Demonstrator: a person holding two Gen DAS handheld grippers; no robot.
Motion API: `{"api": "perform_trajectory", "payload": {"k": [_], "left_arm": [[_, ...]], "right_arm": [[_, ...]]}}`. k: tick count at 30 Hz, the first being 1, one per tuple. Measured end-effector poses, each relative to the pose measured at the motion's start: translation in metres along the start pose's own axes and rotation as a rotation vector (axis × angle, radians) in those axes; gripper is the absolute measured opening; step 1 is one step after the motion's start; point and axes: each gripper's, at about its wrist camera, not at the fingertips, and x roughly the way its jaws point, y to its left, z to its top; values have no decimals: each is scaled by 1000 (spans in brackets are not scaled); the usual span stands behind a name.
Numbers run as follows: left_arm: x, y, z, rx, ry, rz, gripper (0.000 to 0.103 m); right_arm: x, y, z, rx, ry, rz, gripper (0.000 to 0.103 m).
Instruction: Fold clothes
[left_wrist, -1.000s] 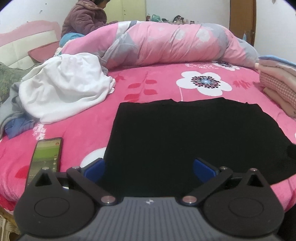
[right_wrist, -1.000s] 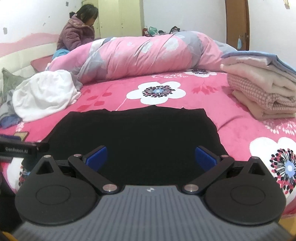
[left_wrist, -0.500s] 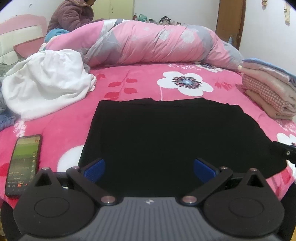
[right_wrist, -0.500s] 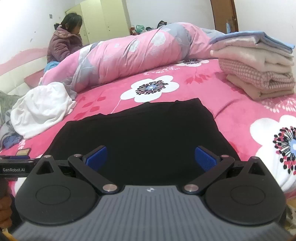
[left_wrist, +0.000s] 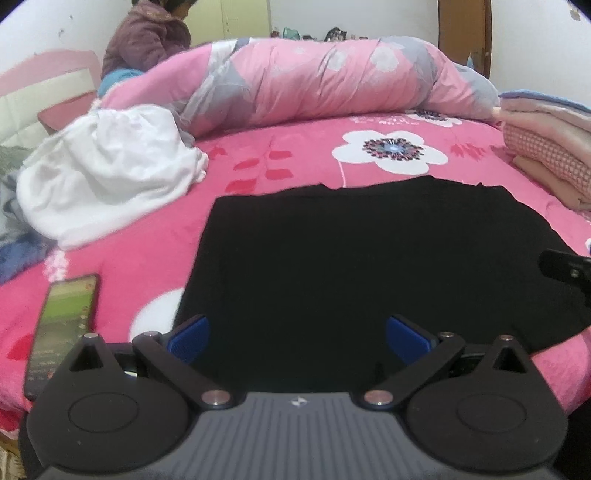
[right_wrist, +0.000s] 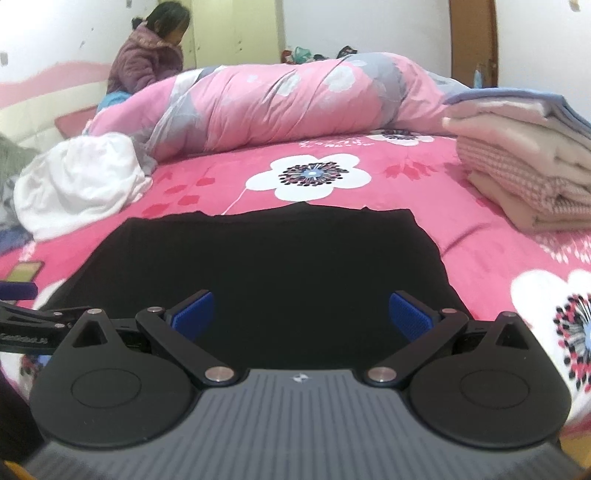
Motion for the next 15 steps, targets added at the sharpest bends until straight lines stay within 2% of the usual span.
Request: {"api": "perform_trajectory", "payload": {"k": [7, 12, 15], "left_arm": [[34, 7, -7, -33, 111, -62, 102], [37, 8, -14, -20, 101, -71, 103], [37, 9, -15, -25, 100, -76, 103]], "right_arm": [[44, 1, 4, -24, 72, 20, 102], [58, -5, -19, -44, 145, 31, 102], [38, -9, -35, -97, 133, 38, 102]]}}
